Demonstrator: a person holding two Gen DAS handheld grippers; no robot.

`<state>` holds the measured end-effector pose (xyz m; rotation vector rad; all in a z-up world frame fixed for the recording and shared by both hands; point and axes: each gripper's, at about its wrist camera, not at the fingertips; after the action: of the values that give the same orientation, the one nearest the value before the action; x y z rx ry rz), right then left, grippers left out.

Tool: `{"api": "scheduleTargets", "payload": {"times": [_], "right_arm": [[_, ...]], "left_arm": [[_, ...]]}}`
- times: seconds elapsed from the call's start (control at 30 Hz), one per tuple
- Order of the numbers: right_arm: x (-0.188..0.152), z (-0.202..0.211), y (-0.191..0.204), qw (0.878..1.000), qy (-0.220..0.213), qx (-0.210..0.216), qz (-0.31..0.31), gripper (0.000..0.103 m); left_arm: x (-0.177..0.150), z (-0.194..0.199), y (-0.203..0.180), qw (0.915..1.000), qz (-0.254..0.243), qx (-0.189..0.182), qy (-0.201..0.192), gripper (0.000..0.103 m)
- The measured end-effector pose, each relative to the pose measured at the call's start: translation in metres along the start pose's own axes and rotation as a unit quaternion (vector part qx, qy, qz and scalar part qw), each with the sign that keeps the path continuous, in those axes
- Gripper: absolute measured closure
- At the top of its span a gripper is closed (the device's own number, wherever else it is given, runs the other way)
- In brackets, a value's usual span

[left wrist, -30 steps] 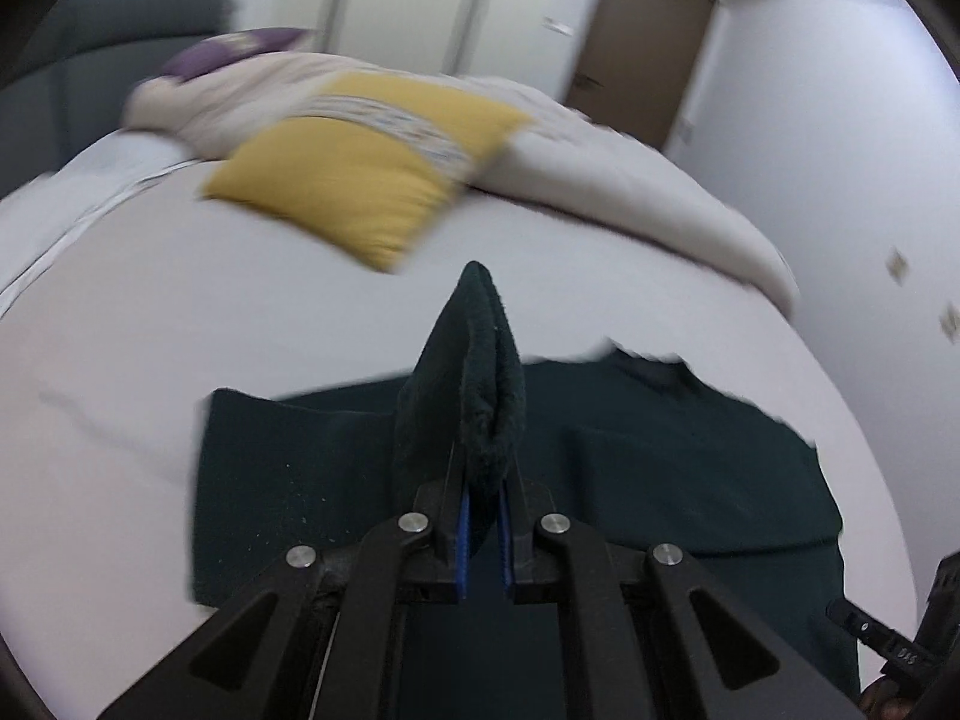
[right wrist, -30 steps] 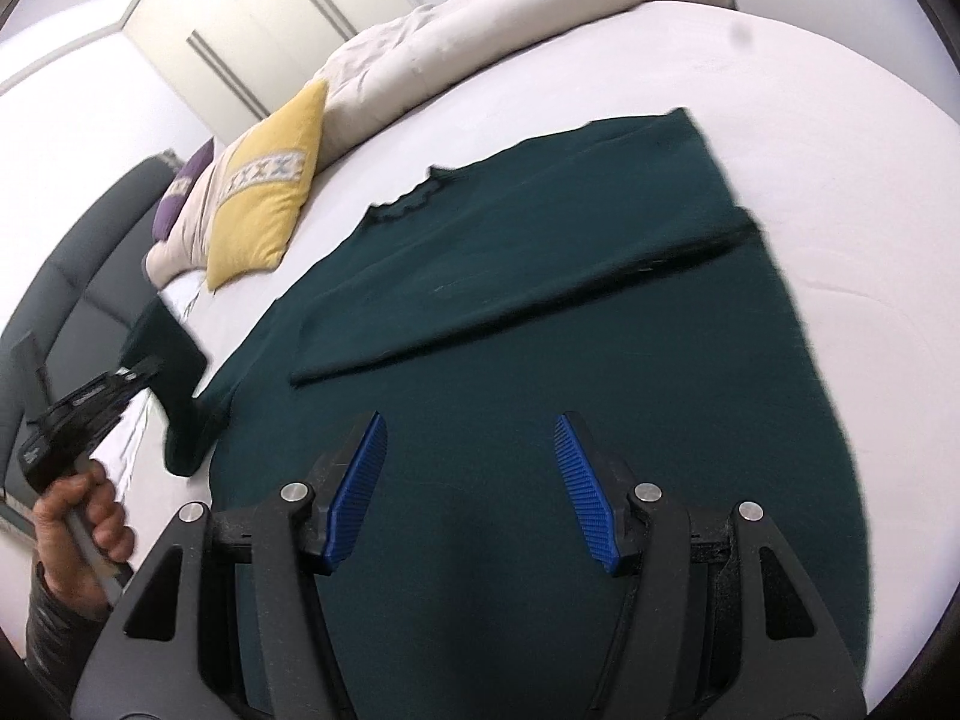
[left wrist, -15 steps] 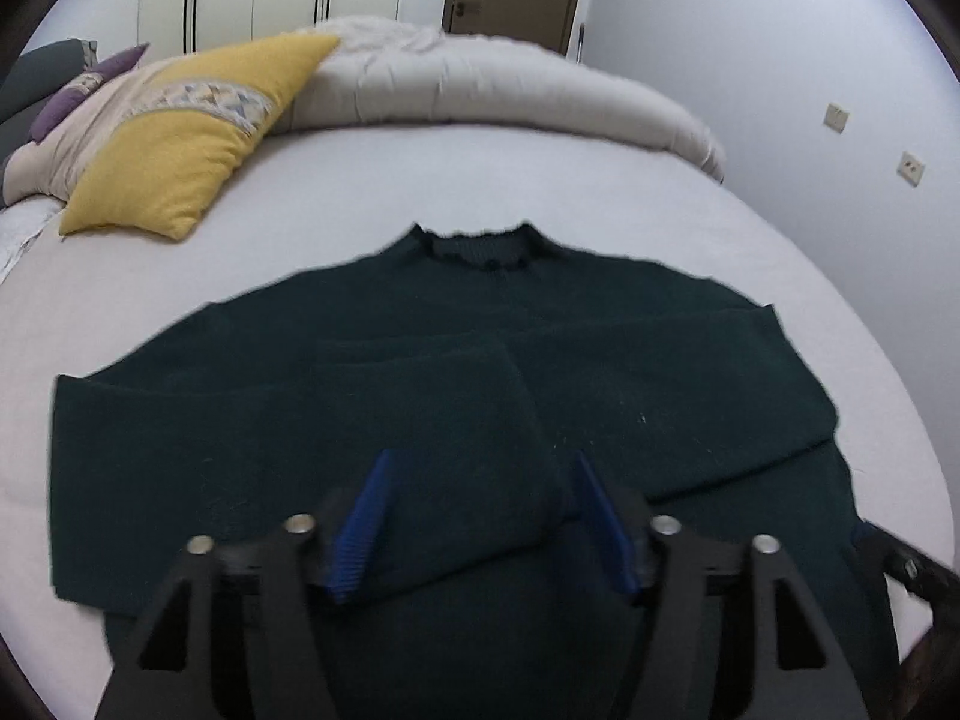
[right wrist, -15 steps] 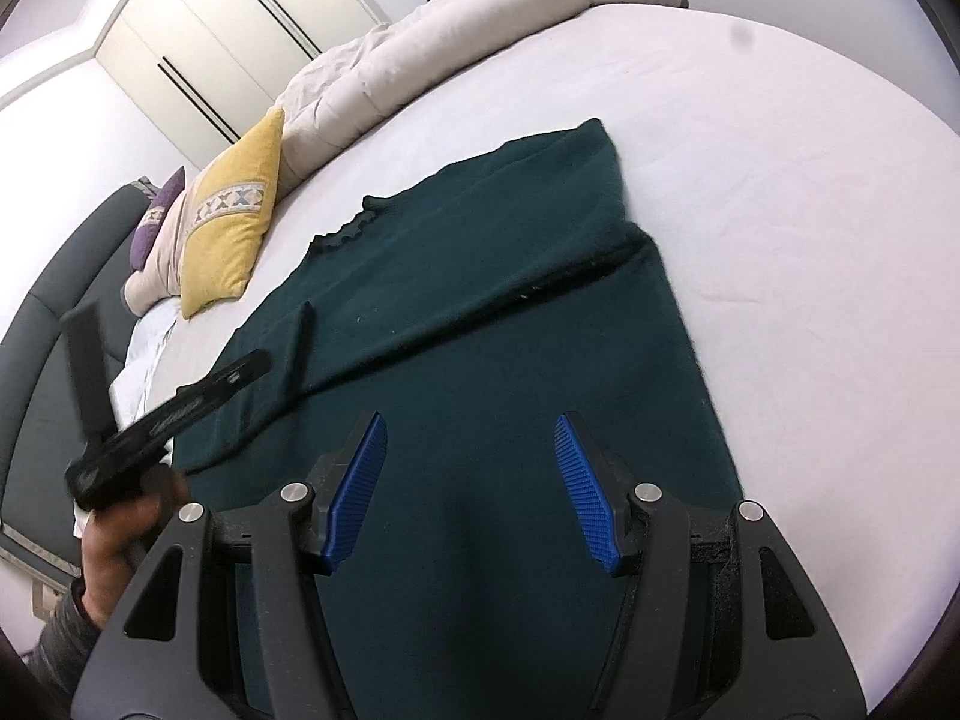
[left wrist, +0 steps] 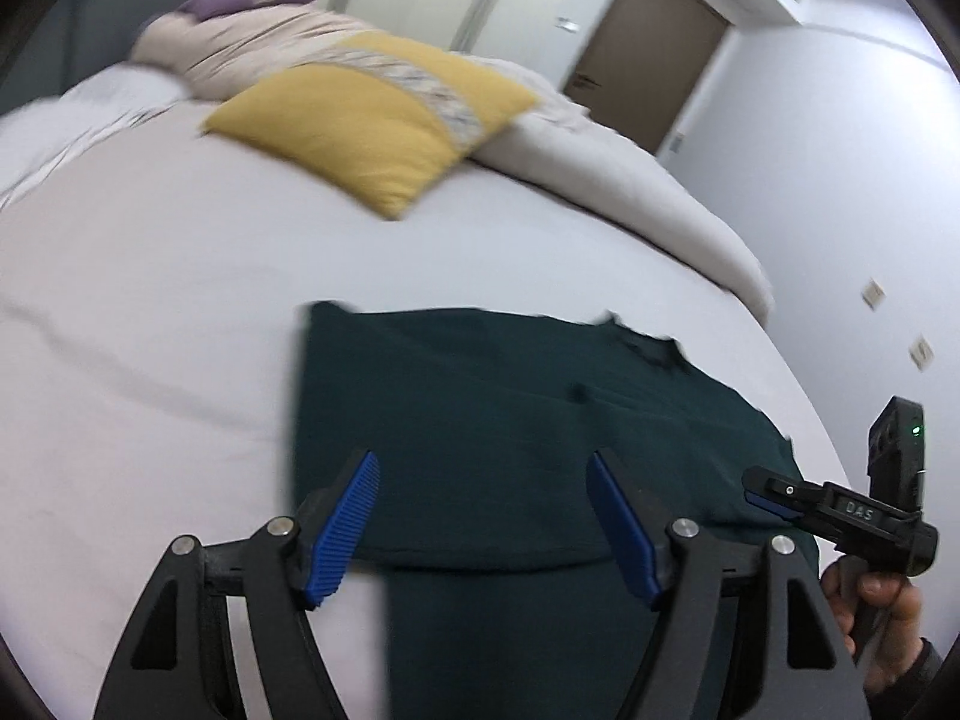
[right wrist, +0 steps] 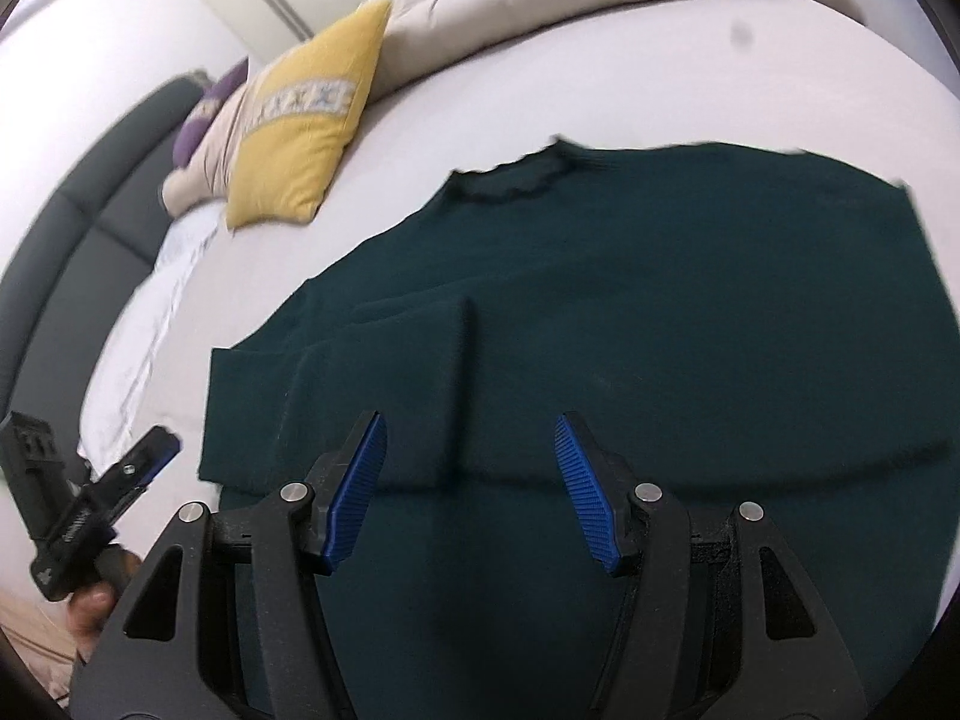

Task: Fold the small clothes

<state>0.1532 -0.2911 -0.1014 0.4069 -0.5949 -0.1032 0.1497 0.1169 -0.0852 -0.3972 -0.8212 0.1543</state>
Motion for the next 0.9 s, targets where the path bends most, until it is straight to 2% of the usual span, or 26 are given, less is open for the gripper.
{"api": "scheduleTargets", "payload": {"times": [0.13, 0.17, 0.23, 0.33, 0.4, 0.43, 0.47, 0.5, 0.53, 0.57, 0.77, 0.9], "right_arm": [[0.015, -0.032, 0.014, 1.000, 0.021, -0.010, -0.005, 0.046], [0.017, -0.039, 0.018, 1.000, 0.027, -0.016, -0.001, 0.041], [0.018, -0.052, 0.021, 0.999, 0.038, -0.037, 0.006, 0.039], [0.016, -0.063, 0.022, 0.998, 0.039, -0.041, 0.012, 0.039], [0.018, -0.066, 0.025, 0.998, 0.039, -0.039, 0.020, 0.054], [0.019, -0.068, 0.026, 0.998, 0.044, -0.039, 0.025, 0.071], [0.019, -0.070, 0.027, 0.998, 0.049, -0.039, 0.029, 0.081], [0.020, -0.070, 0.030, 0.997, 0.050, -0.039, 0.034, 0.083], [0.020, -0.069, 0.032, 0.997, 0.046, -0.043, 0.041, 0.091], [0.021, -0.066, 0.035, 0.997, 0.043, -0.046, 0.048, 0.095], [0.028, -0.034, 0.035, 0.998, 0.003, -0.042, 0.057, 0.097], [0.035, -0.010, 0.017, 0.998, -0.018, -0.042, 0.037, 0.097]], "left_arm": [[0.008, 0.004, 0.051, 0.9985, 0.055, 0.003, -0.004, 0.029], [0.008, 0.005, 0.060, 0.9977, 0.067, 0.002, -0.005, 0.029], [0.009, 0.004, 0.077, 0.9956, 0.093, 0.000, -0.005, 0.029], [0.009, 0.001, 0.086, 0.9954, 0.095, -0.002, 0.003, 0.031], [0.009, -0.003, 0.084, 0.9960, 0.089, -0.005, 0.010, 0.031], [0.009, -0.006, 0.082, 0.9961, 0.087, -0.007, 0.013, 0.031], [0.010, -0.009, 0.080, 0.9960, 0.087, -0.009, 0.015, 0.031], [0.010, -0.011, 0.079, 0.9960, 0.087, -0.010, 0.016, 0.031], [0.010, -0.012, 0.077, 0.9960, 0.086, -0.011, 0.018, 0.031], [0.011, -0.015, 0.076, 0.9960, 0.086, -0.012, 0.020, 0.031], [0.015, -0.033, 0.064, 0.9960, 0.079, -0.011, 0.040, 0.031], [0.022, -0.040, 0.057, 0.9962, 0.077, -0.007, 0.041, 0.031]]}}
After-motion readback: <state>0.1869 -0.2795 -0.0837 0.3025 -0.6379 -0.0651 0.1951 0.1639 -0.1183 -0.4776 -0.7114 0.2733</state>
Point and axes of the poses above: each gripper's, at about its wrist camera, not at the fingertips, and z roughly against the way its jaws point, y to its left, x to its top, and after that the axes turned 2 degrees about -y, right-handed
